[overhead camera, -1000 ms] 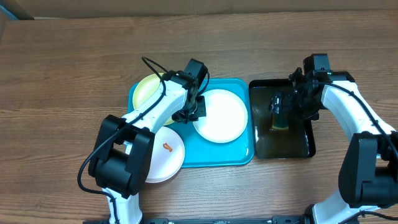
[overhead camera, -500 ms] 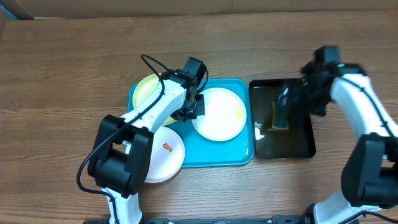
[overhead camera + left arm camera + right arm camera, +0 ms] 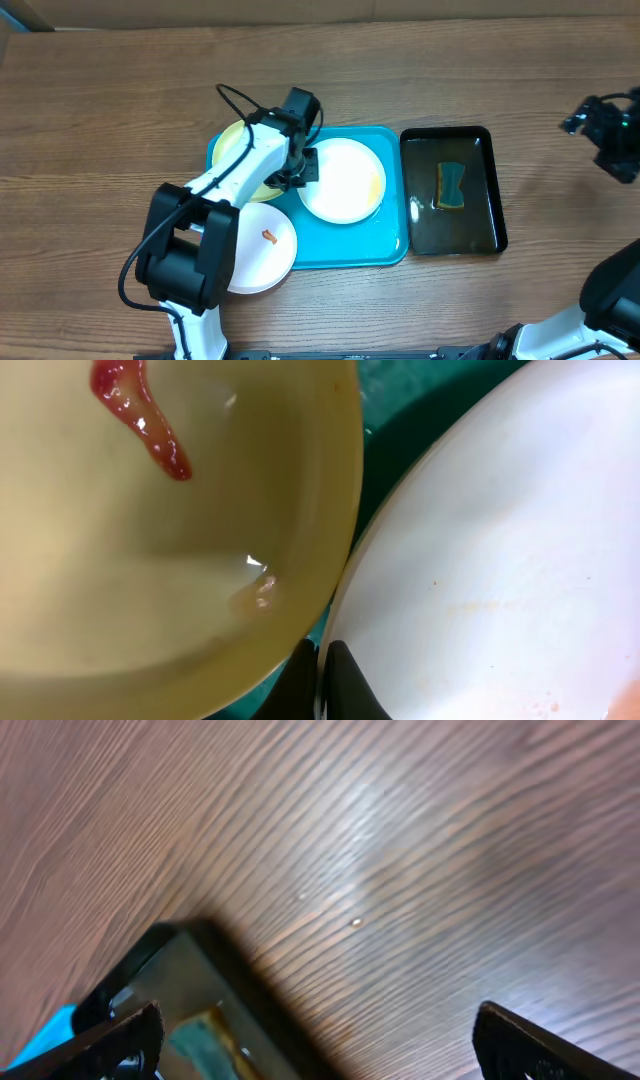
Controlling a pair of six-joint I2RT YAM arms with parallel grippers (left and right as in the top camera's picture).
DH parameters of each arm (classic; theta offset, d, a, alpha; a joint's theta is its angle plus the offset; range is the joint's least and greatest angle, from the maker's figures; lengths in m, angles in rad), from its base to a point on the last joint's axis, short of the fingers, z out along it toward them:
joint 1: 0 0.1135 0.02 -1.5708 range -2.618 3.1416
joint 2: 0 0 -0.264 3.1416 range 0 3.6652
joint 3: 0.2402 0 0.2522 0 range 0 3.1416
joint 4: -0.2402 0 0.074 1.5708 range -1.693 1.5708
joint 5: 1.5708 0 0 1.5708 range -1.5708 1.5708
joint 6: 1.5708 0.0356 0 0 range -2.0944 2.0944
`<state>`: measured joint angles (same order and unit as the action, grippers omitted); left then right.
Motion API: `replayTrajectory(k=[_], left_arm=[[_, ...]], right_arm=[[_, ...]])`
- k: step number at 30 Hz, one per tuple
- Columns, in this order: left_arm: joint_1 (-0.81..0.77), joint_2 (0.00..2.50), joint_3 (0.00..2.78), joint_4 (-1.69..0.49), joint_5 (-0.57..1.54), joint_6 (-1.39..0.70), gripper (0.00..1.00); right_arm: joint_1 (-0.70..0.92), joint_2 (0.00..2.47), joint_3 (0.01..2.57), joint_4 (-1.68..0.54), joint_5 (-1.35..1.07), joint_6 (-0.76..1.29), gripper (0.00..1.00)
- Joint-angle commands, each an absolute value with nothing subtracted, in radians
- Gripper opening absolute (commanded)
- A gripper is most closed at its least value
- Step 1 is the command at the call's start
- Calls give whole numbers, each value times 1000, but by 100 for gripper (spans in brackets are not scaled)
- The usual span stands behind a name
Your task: Clean dirty plates on tray and stack at the side
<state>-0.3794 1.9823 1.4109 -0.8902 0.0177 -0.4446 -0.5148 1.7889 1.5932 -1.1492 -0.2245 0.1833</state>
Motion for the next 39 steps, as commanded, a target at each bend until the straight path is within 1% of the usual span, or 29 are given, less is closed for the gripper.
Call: replayTrajectory(k=[1, 16, 22, 29, 31, 39], left_arm=[[-354, 1960, 1449, -889, -10, -426, 4], [-348, 1878, 1607, -890, 1, -361, 4], [-348, 1877, 1701, -896, 104, -344, 4], [-418, 1877, 1746, -839, 115, -344, 4], [-459, 1877, 1746, -829, 67, -347, 4], [-679, 1877, 1746, -826, -273, -337, 4]], right_arm=[[-551, 1777, 1604, -1146, -225, 187, 100], [-572, 1777, 1604, -1146, -225, 187, 100], [-572, 1777, 1604, -1146, -225, 187, 100], [-572, 1777, 1604, -1146, -225, 187, 100], [-572, 1777, 1604, -1146, -225, 187, 100], [-572, 1777, 1604, -1146, -225, 187, 100]])
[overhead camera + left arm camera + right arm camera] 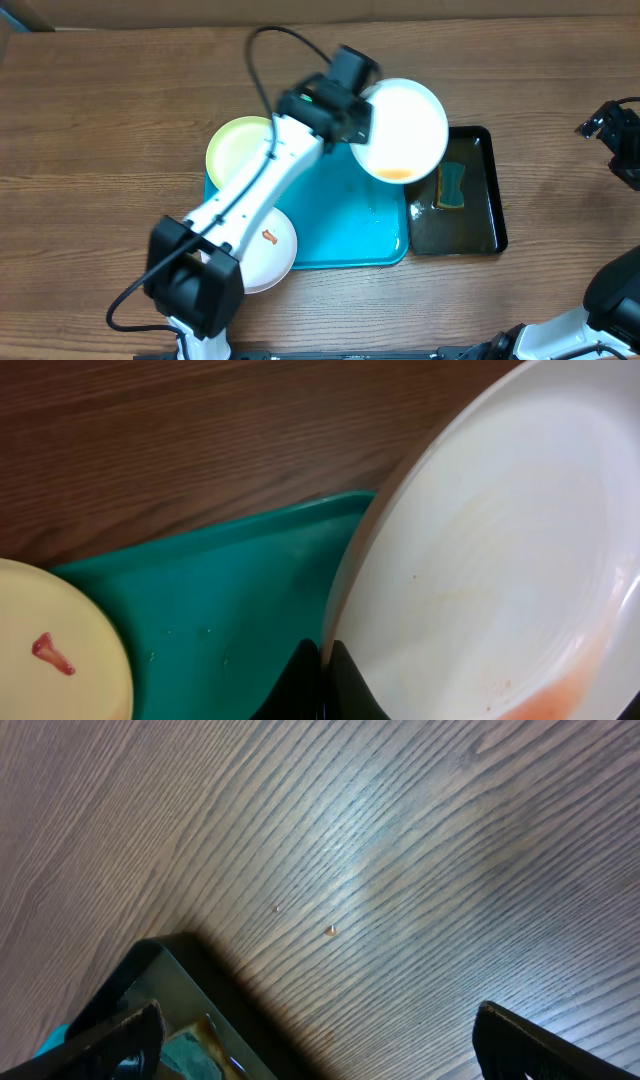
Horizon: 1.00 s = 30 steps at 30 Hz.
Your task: Clean dirty plates on tray and stack at the side
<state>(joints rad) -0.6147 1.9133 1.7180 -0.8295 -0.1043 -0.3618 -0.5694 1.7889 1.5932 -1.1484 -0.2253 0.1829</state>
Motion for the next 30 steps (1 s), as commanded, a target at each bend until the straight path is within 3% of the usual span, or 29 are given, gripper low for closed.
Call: replayTrajectory(k=[1, 15, 30], left_arm=[[-708, 1877, 1746, -826, -320, -335, 4], [-1095, 1877, 1744, -716, -959, -132, 4], [-1174, 1877, 1744, -426, -1110, 109, 4]], right_arm=[[-572, 1777, 1604, -1146, -225, 187, 100], [-572, 1777, 1604, -1146, -225, 187, 100], [-572, 1777, 1604, -1146, -225, 187, 100]])
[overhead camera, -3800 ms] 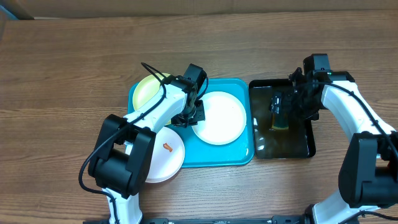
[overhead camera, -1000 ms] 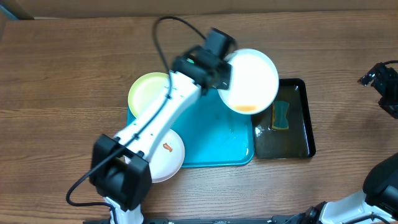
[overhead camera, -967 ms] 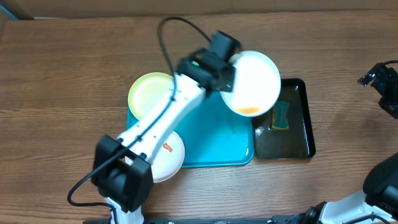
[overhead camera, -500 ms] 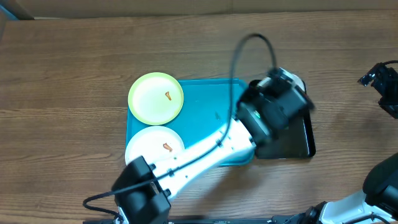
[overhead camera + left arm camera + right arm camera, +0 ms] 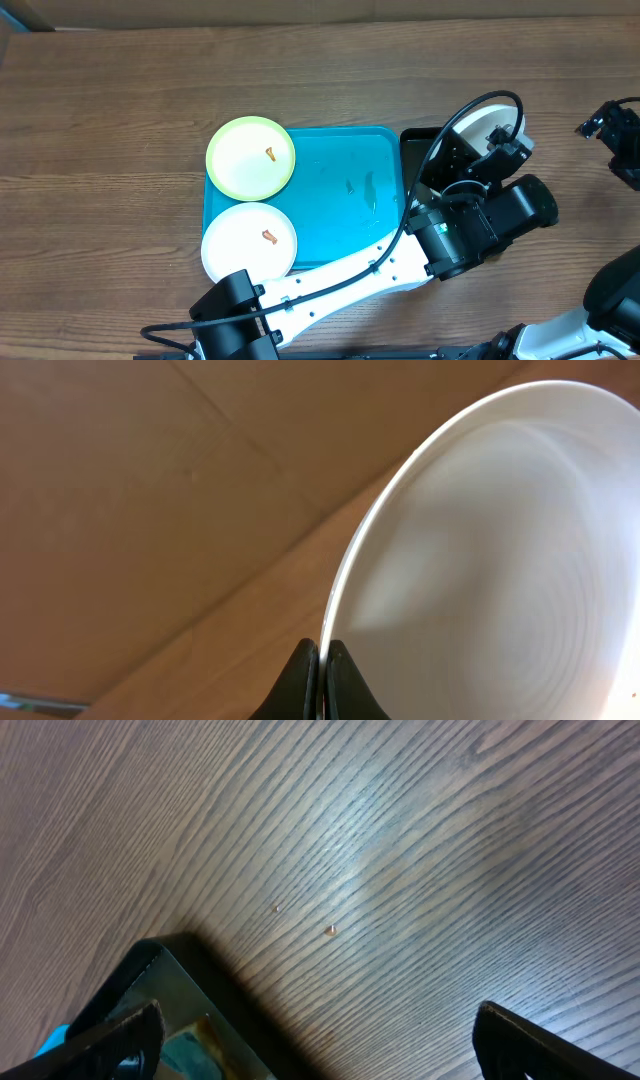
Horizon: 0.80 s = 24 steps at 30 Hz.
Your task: Clean dirty plates on tray and stack at the side
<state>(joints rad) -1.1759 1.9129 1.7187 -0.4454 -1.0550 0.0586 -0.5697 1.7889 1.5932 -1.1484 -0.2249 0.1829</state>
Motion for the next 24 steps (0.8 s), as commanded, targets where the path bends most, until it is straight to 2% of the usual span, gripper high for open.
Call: replayTrajectory(k=[1, 11, 15, 19, 24], left_arm=[[-1174, 1877, 1744, -419, -1110, 109, 4], [-1165, 1877, 1744, -391, -1113, 37, 5], [-1165, 1877, 1744, -317, -1197, 29, 4], [-1174, 1877, 1744, -315, -1122, 140, 4], [-1155, 1877, 1744, -340, -1102, 88, 4]], right_arm=[[-572, 1777, 1604, -1146, -225, 187, 100], [-572, 1777, 1604, -1146, -225, 187, 100], [-572, 1777, 1604, -1146, -225, 187, 100], [-572, 1777, 1604, -1146, -225, 187, 100], [-572, 1777, 1604, -1146, -225, 187, 100]])
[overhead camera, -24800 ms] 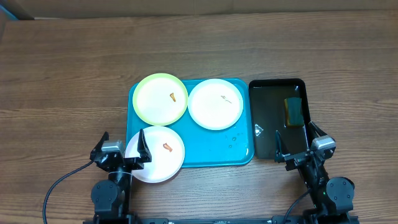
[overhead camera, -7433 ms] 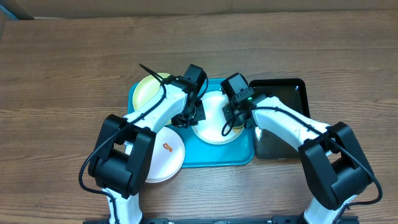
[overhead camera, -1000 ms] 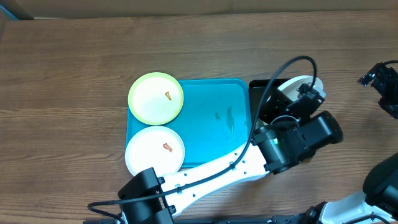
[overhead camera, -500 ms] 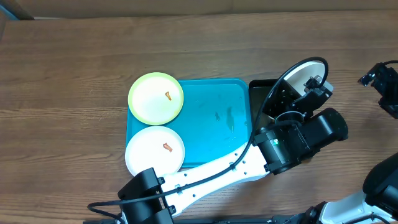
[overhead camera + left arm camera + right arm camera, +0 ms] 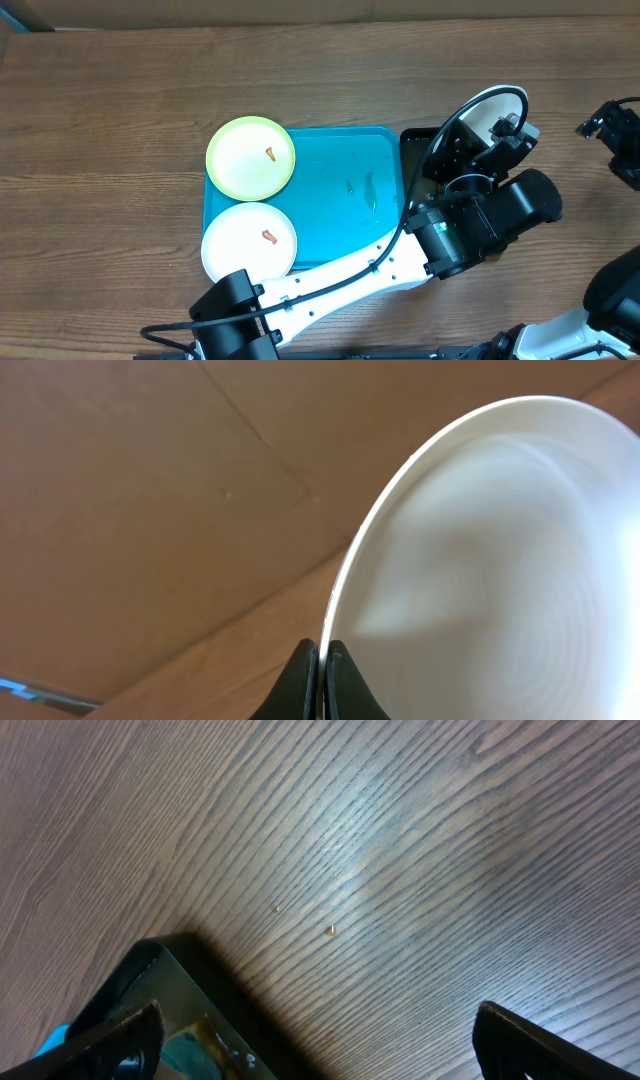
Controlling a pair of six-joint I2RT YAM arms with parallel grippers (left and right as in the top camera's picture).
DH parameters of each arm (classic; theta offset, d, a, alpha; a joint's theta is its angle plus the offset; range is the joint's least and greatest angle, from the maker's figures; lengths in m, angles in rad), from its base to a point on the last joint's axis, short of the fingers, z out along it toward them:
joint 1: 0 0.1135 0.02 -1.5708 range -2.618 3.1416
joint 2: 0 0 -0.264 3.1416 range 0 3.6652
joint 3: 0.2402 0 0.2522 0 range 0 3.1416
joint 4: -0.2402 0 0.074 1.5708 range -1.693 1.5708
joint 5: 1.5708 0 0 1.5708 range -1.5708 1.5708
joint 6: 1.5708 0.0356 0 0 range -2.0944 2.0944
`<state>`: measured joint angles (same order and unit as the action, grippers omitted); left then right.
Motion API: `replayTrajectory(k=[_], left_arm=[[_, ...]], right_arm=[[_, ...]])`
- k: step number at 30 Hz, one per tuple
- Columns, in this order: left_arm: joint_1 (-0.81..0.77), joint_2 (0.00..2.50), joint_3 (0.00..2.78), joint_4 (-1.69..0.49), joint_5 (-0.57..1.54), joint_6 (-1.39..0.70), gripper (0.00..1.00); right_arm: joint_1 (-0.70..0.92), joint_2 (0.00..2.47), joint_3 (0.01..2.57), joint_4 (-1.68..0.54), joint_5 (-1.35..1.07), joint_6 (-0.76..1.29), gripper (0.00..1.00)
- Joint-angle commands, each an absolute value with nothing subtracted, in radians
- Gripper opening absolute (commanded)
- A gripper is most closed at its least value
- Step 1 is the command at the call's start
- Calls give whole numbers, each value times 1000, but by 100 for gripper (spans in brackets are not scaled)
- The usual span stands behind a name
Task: Clean dirty plates on tray and stack at the side
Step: 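Carry the white plate left and set it on the table beside the tray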
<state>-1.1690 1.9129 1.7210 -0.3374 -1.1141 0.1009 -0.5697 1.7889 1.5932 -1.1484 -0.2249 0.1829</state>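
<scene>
My left gripper (image 5: pixel 322 660) is shut on the rim of a large white plate (image 5: pixel 500 580). In the overhead view that plate (image 5: pixel 488 108) stands tilted up on edge above the black water tray (image 5: pixel 414 140), with the left arm reaching across under it. On the teal tray (image 5: pixel 345 190) lie a yellow-green plate (image 5: pixel 250 157) and a smaller white plate (image 5: pixel 249 243), each with a red smear. My right gripper (image 5: pixel 320 1050) is open above bare wood, right of the black tray (image 5: pixel 170 985), and it sits at the table's right edge (image 5: pixel 610 125).
A teal and yellow sponge (image 5: pixel 205 1045) lies in the water of the black tray; the left arm hides it from overhead. Brown cardboard (image 5: pixel 150 480) stands behind the table's far edge. Wet streaks (image 5: pixel 360 190) mark the teal tray's bare right half.
The left wrist has tipped up a little with the plate, so more cardboard shows behind it. The plate sits slightly farther to the right overhead. The right arm has not moved.
My left gripper was shut on the rim of the large white plate lying on the teal tray. Then it held the plate, orange stain showing, over the tray's far right corner. Later the plate stood on edge above the black tray, as it does now.
</scene>
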Motion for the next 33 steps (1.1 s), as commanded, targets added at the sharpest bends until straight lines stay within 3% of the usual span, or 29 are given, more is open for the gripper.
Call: replayTrajectory(k=[1, 4, 10, 16, 21, 26, 33], left_arm=[[-1152, 1877, 1744, -342, -1103, 79, 4], [-1140, 1877, 1744, -363, -1084, -6, 4], [-1001, 1873, 1744, -556, -651, -234, 4], [-720, 1873, 1744, -665, -135, -379, 4], [-398, 1873, 1746, -730, 234, -443, 4], [-51, 1874, 1746, -852, 340, -476, 4], [377, 1876, 1740, -1034, 242, -459, 4]], right_arm=[[-572, 1777, 1604, -1146, -225, 187, 100], [-572, 1777, 1604, -1146, -225, 187, 100], [-572, 1777, 1604, -1146, -225, 187, 100], [-572, 1777, 1604, -1146, -225, 187, 100], [-572, 1777, 1604, -1146, -225, 187, 100], [-572, 1777, 1604, -1146, -225, 187, 100], [-572, 1777, 1604, -1146, -225, 187, 100]])
